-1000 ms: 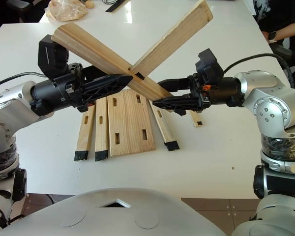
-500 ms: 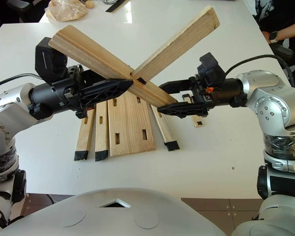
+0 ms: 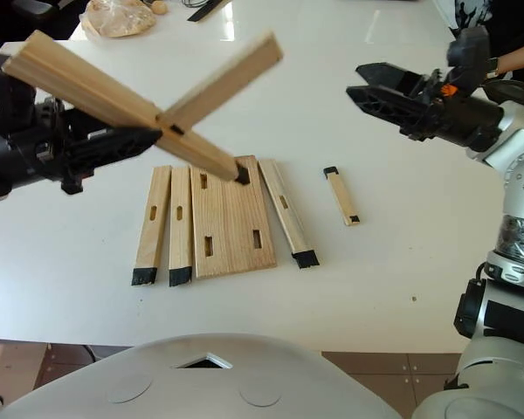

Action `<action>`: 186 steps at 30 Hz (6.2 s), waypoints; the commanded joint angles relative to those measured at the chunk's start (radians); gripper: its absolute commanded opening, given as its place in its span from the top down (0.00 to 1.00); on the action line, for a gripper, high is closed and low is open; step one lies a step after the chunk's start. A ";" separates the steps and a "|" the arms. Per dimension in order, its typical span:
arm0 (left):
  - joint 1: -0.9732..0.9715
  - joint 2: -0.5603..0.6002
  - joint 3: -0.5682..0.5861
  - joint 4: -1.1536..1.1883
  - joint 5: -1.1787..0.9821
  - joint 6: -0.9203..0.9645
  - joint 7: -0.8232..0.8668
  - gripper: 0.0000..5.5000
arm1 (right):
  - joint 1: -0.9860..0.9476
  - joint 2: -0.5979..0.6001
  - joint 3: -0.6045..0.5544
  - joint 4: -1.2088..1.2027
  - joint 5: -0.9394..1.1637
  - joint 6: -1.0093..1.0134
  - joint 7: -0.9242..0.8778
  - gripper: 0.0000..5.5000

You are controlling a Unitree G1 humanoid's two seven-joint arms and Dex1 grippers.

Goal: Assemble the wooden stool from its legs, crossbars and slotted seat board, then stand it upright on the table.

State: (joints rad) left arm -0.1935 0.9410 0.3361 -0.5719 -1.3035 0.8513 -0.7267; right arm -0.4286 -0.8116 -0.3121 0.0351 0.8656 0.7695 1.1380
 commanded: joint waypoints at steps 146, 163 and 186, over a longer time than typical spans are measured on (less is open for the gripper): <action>0.631 -0.102 -0.201 -0.098 0.932 0.067 0.179 0.23 | 0.483 0.224 -0.157 -0.351 0.025 -0.154 -0.324 0.42; 0.388 -0.096 -0.170 0.343 0.886 -0.048 -0.011 0.46 | 0.394 0.178 -0.129 -0.289 0.012 -0.164 -0.337 0.42; -0.506 -0.040 0.132 0.140 -0.108 0.025 0.026 0.63 | 0.037 0.096 -0.103 -0.341 0.228 -0.056 -0.347 0.42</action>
State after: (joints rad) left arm -0.4151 0.8245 0.4806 -0.3374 -1.1468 0.8425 -0.6780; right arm -0.2443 -0.6738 -0.4582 -0.1985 0.9888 0.6434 0.8014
